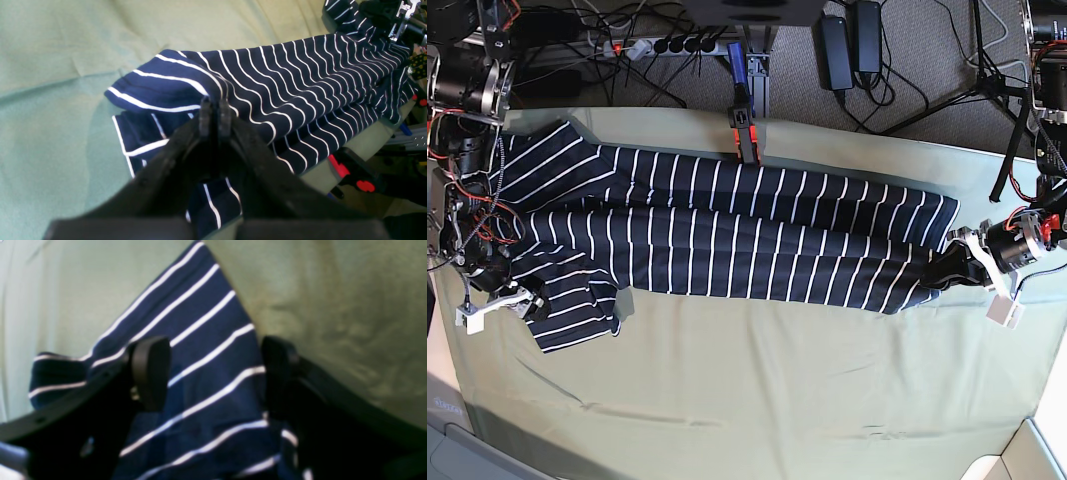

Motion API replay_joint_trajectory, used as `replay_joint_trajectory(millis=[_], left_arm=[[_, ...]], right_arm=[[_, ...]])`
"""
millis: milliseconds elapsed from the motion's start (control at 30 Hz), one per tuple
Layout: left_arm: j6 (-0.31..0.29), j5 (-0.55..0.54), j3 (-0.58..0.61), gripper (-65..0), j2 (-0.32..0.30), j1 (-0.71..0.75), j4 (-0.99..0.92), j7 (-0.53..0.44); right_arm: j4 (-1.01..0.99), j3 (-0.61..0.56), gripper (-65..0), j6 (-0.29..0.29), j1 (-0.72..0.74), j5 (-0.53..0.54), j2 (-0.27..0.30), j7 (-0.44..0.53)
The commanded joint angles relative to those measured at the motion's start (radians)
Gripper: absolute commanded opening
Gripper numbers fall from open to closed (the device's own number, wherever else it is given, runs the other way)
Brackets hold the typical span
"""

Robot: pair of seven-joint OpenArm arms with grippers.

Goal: Fold the T-shirt properly
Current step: 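Grasp the folded shirt's sleeve end with the right gripper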

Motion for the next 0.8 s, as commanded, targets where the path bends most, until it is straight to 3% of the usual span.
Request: replay_joint_trajectory(millis=[0, 467, 767], left_arm=[[-0.027, -0.022, -0.008, -65.0, -0.017, -0.017, 0.015, -0.018], [-0.027, -0.022, -0.008, -65.0, -0.017, -0.017, 0.015, -0.018], [-0.027, -0.022, -0.008, -65.0, -0.017, -0.017, 0.015, -0.018]], right_arm=[[0.01, 0.001, -22.8, 0.061, 0.018, 0.007, 0.002, -0.029], [0.098, 0.001, -23.0, 0.061, 0.018, 0.087, -0.009, -0.13], [0.114, 0.001, -25.3, 0.061, 0.018, 0.089, -0.009, -0.132]])
